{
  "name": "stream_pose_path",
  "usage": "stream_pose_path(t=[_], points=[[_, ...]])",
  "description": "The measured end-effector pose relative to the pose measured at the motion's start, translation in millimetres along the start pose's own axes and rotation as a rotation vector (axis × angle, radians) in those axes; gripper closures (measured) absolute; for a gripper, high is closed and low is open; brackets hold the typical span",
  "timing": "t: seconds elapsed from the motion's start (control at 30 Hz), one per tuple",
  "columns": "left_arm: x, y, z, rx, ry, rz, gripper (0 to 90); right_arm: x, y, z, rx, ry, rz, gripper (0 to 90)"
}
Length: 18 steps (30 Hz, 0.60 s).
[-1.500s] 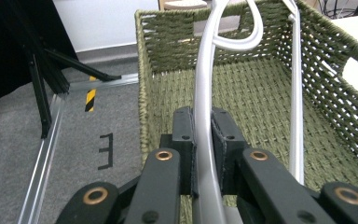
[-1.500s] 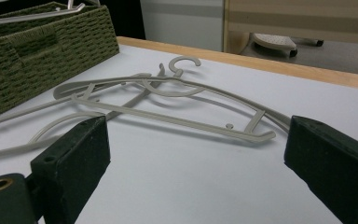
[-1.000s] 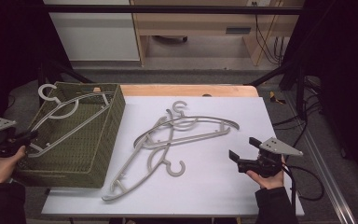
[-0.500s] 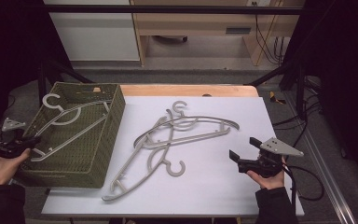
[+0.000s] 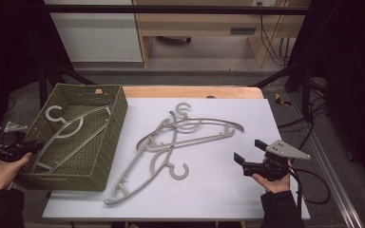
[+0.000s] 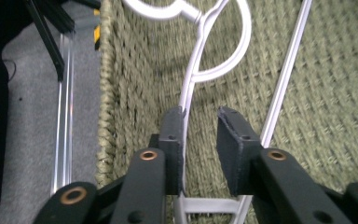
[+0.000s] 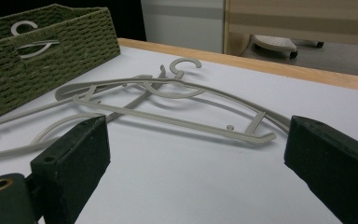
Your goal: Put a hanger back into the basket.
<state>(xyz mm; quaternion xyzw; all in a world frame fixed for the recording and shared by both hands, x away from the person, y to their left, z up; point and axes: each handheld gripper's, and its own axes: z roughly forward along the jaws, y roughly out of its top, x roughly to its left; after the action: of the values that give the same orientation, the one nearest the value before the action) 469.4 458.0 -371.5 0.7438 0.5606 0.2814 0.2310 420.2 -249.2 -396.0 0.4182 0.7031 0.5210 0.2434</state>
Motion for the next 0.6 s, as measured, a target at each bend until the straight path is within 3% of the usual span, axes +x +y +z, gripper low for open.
stream_pose_path(t=[0.1, 0.37, 0.5, 0.6], points=[[-4.7, 2.6, -5.8, -0.048, -0.022, -0.007, 63.9, 0.2, 0.0, 0.1, -0.001, 0.001, 0.002, 6.9], [-32.4, 16.2, -25.8, -0.213, -0.134, -0.013, 52.8, -0.1, 0.3, -0.9, -0.007, 0.002, -0.001, 6.9], [-45.4, 20.3, -33.9, -0.277, -0.223, -0.011, 44.8, 0.1, 1.0, -1.8, -0.010, 0.000, 0.004, 6.9], [-58.6, 21.6, -39.8, -0.351, -0.286, -0.015, 39.9, -0.3, 1.3, -1.7, -0.014, 0.002, 0.001, 6.9]])
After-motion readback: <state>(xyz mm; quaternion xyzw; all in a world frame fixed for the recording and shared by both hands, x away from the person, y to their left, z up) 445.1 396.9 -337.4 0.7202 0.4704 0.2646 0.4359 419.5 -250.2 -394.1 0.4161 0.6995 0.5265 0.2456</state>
